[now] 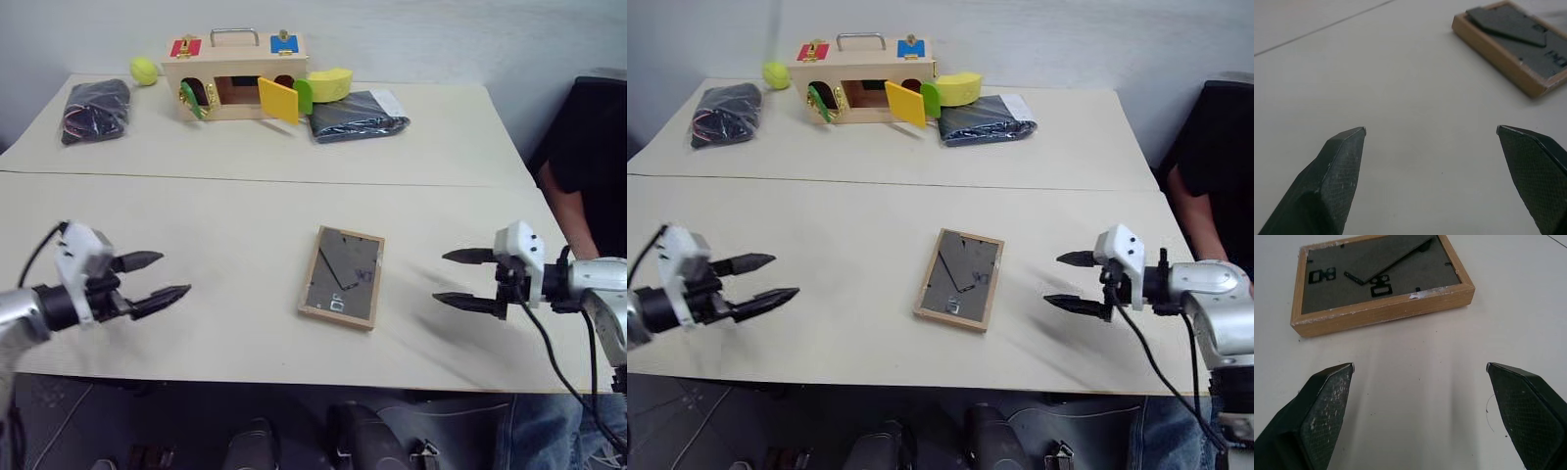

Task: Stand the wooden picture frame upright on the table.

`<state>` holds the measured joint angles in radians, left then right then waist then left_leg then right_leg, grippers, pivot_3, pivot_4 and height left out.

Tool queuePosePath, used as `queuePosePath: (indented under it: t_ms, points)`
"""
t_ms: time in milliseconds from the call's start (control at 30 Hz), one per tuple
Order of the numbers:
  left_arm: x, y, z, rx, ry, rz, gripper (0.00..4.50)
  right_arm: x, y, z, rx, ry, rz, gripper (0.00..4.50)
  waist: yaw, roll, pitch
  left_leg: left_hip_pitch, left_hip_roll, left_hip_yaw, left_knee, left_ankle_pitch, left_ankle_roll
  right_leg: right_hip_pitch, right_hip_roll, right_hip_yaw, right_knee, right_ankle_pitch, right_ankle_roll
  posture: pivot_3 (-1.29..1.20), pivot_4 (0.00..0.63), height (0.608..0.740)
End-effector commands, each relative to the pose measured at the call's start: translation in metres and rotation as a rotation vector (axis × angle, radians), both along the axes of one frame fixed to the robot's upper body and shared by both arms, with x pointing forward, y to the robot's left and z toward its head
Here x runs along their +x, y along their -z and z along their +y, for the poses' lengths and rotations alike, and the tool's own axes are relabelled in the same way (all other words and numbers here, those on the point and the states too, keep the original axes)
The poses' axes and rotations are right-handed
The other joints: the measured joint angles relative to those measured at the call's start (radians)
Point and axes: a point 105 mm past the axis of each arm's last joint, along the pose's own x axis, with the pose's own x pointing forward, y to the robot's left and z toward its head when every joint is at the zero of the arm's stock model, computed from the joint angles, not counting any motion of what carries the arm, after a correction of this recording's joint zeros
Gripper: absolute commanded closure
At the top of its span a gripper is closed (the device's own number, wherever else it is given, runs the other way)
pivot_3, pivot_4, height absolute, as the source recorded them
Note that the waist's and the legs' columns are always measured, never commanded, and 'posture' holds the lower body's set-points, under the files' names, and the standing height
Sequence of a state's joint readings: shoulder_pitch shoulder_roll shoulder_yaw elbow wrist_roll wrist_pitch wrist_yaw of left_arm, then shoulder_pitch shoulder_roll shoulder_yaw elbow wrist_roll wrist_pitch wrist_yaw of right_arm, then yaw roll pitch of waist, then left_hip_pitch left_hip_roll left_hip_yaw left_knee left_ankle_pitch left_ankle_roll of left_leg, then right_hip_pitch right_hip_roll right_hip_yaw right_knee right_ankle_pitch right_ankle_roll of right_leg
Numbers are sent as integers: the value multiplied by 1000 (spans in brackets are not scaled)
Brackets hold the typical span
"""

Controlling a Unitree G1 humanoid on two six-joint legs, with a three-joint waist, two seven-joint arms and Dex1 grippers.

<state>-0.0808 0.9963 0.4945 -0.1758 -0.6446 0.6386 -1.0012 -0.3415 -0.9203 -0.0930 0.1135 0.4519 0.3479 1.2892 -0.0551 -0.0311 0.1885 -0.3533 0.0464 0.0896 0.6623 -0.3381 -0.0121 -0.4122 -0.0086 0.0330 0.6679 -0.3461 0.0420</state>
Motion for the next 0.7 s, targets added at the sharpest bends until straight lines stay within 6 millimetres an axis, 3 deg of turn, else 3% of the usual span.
queuePosePath:
  t_ms: [33, 200, 367, 400, 500, 600, 700]
  points:
    - [-1, -3, -4, 5, 58, 2, 0, 0, -9, -2, 20, 9, -36, 34, 0, 1, 0, 0, 0, 0, 0, 0, 0, 0, 0, 0, 0, 0, 0, 0, 150, 740]
    - [7, 4, -9, 5, 50, 34, 0, -1, -5, 1, 9, 8, -43, 34, -2, 2, 1, -2, 1, 1, 0, 0, -2, -2, 0, 0, -3, 0, 0, 0, 150, 740]
    - [15, 28, -32, 120, 158, 47, 0, 10, -2, 10, -32, -2, -96, 34, -1, 2, 1, -2, 0, 1, 0, 0, -2, -2, 0, 0, -3, 0, 0, 0, 150, 740]
    - [19, 34, -39, 150, 187, 41, 0, 13, 0, 13, -44, -10, -104, 208, 0, 2, 1, -2, 0, 1, 0, 0, -2, -1, 0, 0, -2, 0, 0, 0, 150, 740]
    - [32, 44, -61, 192, 260, 21, 561, 23, 4, 22, -80, -42, -112, 953, 1, 2, 1, -1, 0, 1, 2, 1, -2, -1, 0, 1, 0, 0, 1, 0, 150, 740]
    - [38, 49, -73, 212, 303, 16, 1396, 28, 7, 25, -109, -62, -113, 1881, 1, 2, 1, -2, 0, 2, 3, 1, -2, -2, 1, 1, 2, 0, 1, 0, 150, 740]
    - [54, 63, -108, 230, 383, 12, 2309, 42, 14, 39, -182, -106, -139, 2876, 2, 2, 1, -3, 0, 2, 3, 1, -3, -4, 1, 1, 3, 0, 1, 0, 150, 740]
